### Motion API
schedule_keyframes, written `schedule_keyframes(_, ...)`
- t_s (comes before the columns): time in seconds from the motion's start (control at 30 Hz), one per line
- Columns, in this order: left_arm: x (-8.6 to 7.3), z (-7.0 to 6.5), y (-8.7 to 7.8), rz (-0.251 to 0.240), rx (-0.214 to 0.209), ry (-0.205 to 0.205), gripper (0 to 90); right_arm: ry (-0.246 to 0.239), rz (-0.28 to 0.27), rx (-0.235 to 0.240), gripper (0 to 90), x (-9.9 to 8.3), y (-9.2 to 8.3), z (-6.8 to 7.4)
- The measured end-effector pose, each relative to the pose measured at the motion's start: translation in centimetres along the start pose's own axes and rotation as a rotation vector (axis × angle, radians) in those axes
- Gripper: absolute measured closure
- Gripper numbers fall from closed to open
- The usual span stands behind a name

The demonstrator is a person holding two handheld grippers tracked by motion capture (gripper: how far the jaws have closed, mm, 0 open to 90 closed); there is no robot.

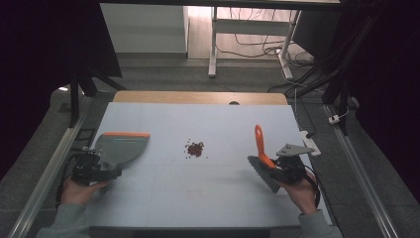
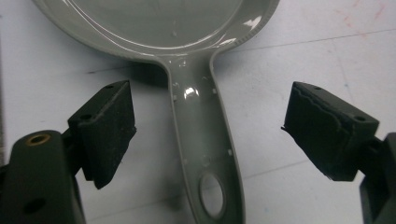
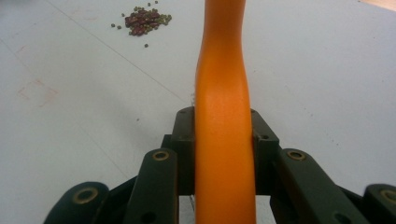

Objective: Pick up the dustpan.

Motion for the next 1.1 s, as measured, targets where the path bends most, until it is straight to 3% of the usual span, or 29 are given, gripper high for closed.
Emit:
schedule_keyframes(0.27,-0.2,-0.1,1.7,0.018,0.005,-0.022,21.4,0.001,-0.002,-0.006,70.4,-0.1,-0.2,-0.1)
schedule_keyframes(0.57,0.0,0.0,2.1,-0.002,0.002,-0.041,32.8,0.0,0.0,-0.013,70.4,-0.1,-0.2,-0.1)
schedule_keyframes(1.1,0.2,0.3,2.2,-0.023,-0.011,-0.057,42.6,-0.01,-0.005,-0.015,70.3,0.2,-0.2,0.2)
Point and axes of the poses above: each handheld gripper's, and its own axes: y roughly forward along the jaws, x roughly out of its top, z roughly to its left, the point moved 5 cm from there along y, roughly forward along the jaws, and after that the axes turned 15 degrees about x, right-handed, at the moved point
